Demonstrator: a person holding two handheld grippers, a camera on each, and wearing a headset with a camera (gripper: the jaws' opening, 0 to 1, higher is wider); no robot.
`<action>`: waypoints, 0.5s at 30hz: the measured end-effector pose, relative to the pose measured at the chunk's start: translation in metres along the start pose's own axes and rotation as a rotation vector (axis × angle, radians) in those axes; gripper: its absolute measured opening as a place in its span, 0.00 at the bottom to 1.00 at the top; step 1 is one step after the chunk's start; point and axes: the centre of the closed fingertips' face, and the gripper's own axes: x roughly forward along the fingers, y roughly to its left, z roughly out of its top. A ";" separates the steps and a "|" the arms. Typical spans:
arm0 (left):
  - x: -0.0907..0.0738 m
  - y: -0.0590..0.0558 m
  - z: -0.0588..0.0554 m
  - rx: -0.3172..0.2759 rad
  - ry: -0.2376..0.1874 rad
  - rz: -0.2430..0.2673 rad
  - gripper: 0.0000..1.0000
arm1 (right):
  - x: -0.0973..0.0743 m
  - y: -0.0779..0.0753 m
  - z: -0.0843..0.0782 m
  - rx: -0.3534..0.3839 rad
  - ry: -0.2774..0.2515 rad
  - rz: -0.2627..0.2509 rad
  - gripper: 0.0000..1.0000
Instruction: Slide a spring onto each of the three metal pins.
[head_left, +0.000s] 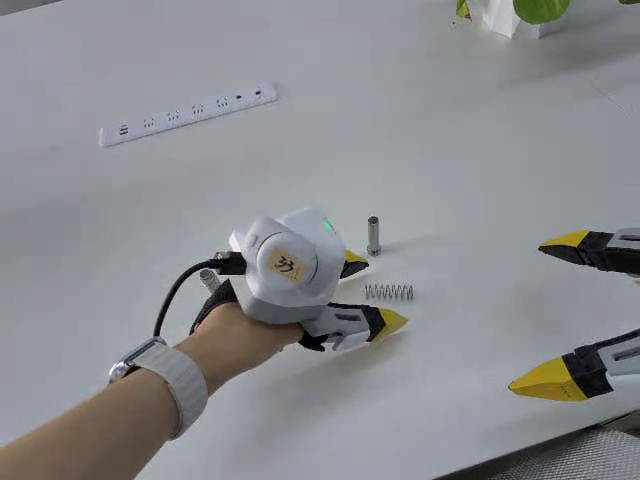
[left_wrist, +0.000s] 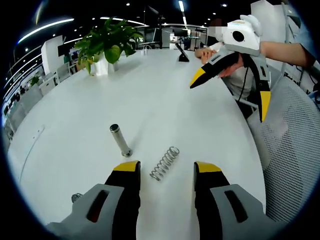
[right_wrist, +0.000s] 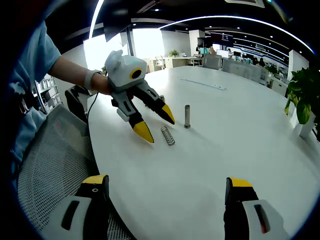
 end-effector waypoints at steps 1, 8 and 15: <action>0.002 0.000 -0.002 -0.005 0.004 -0.002 0.38 | 0.000 0.000 0.000 0.003 -0.001 -0.001 0.96; 0.006 0.002 -0.005 -0.006 0.017 -0.001 0.26 | -0.003 0.000 -0.002 0.015 -0.005 -0.007 0.96; 0.005 0.001 -0.011 -0.001 0.044 0.002 0.18 | -0.004 -0.002 -0.003 0.018 -0.007 -0.011 0.95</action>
